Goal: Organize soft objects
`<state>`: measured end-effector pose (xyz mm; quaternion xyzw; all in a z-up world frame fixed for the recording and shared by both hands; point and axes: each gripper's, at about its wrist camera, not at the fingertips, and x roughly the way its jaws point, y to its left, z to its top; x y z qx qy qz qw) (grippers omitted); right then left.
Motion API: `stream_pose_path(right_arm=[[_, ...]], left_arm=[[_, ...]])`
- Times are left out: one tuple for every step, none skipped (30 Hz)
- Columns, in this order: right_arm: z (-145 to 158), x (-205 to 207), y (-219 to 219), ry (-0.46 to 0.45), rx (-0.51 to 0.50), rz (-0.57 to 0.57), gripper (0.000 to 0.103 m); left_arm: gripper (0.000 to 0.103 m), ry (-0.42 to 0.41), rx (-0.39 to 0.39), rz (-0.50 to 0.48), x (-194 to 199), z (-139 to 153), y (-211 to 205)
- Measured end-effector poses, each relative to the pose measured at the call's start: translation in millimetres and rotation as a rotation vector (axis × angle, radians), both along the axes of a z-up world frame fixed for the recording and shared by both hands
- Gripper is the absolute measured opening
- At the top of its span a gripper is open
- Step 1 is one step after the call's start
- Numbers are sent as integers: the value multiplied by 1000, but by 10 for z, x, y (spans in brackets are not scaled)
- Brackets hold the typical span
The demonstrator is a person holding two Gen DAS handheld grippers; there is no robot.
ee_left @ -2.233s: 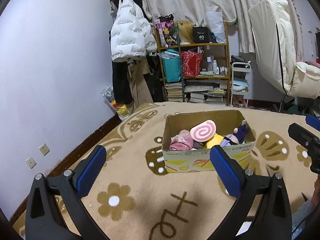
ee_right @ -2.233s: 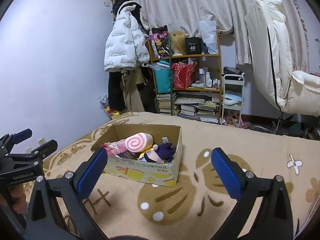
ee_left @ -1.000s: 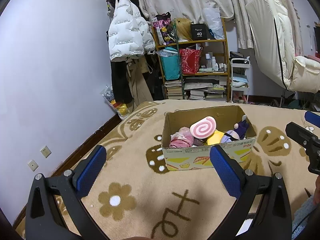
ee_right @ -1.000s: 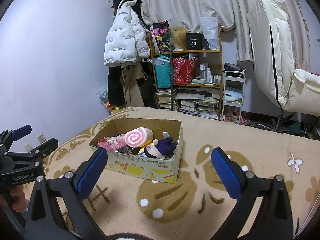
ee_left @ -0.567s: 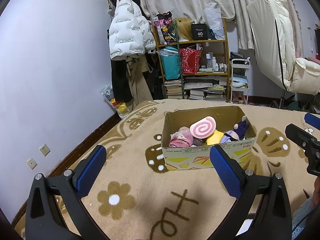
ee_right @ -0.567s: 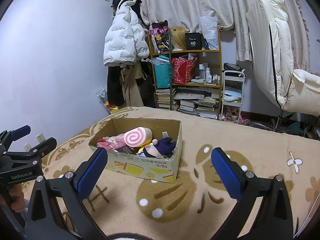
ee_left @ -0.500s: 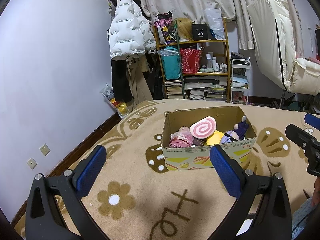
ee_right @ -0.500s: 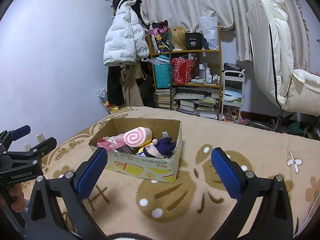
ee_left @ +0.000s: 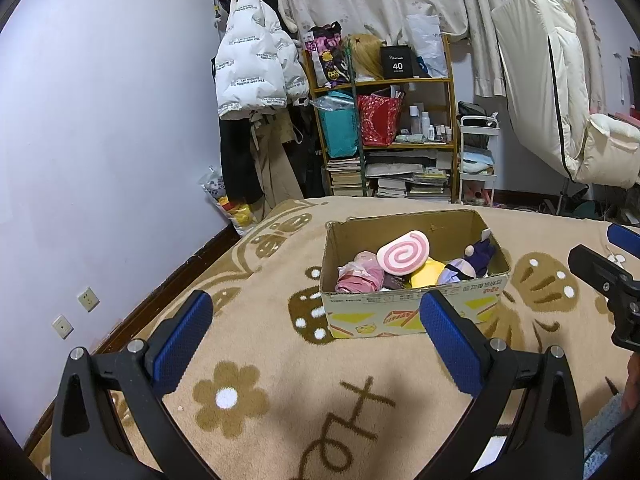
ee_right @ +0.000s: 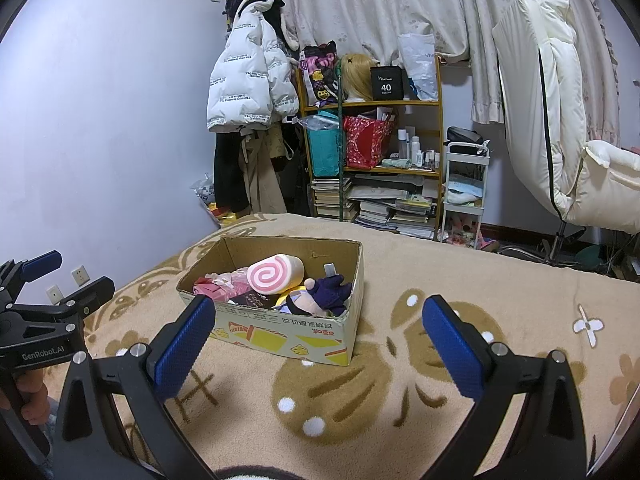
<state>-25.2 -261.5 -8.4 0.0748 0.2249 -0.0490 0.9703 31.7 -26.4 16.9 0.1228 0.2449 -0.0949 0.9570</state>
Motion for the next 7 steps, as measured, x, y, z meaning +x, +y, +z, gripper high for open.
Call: stream_pose_path(right_arm=[[-1, 0, 0, 0, 0, 0, 103], [3, 1, -1, 0, 0, 1, 103], [6, 2, 0, -1, -1, 0, 103], [7, 2, -2, 0, 0, 1, 103], [-2, 1, -5, 0, 0, 1, 103], [6, 2, -3, 0, 0, 1, 103], [6, 2, -4, 0, -1, 1, 103]], left_arm=[[102, 2, 0, -1, 5, 0, 2], [102, 3, -1, -1, -3, -2, 0], [102, 3, -2, -1, -3, -1, -1], [102, 4, -2, -1, -3, 0, -3], [102, 4, -2, -2, -8, 0, -8], [102, 3, -1, -2, -9, 0, -9], [102, 3, -1, -2, -7, 1, -9]])
